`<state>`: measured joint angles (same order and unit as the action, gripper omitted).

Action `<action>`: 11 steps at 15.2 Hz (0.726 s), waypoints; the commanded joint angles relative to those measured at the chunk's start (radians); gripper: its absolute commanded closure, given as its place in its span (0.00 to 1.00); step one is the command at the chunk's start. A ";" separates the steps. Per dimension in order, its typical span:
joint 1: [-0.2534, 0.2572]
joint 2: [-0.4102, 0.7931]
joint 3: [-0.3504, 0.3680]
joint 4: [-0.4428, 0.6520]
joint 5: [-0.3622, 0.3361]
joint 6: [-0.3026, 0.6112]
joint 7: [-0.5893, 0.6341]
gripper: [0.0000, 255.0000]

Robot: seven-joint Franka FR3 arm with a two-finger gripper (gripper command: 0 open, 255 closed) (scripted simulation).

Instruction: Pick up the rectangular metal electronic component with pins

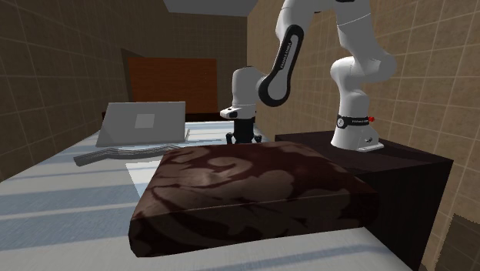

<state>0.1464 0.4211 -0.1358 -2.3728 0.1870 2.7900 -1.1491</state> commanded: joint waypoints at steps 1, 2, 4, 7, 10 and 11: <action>0.000 0.000 0.000 0.000 0.000 0.000 0.000 1.00; 0.000 0.000 0.000 0.000 0.000 0.000 0.000 1.00; 0.000 0.000 0.000 0.000 0.000 0.000 0.000 1.00; 0.008 -0.027 -0.009 -0.005 -0.010 -0.022 0.008 1.00; 0.018 -0.069 -0.023 -0.013 -0.026 -0.056 0.020 1.00; 0.022 -0.083 -0.028 -0.015 -0.032 -0.068 0.025 1.00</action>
<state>0.1640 0.3542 -0.1583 -2.3850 0.1616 2.7355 -1.1294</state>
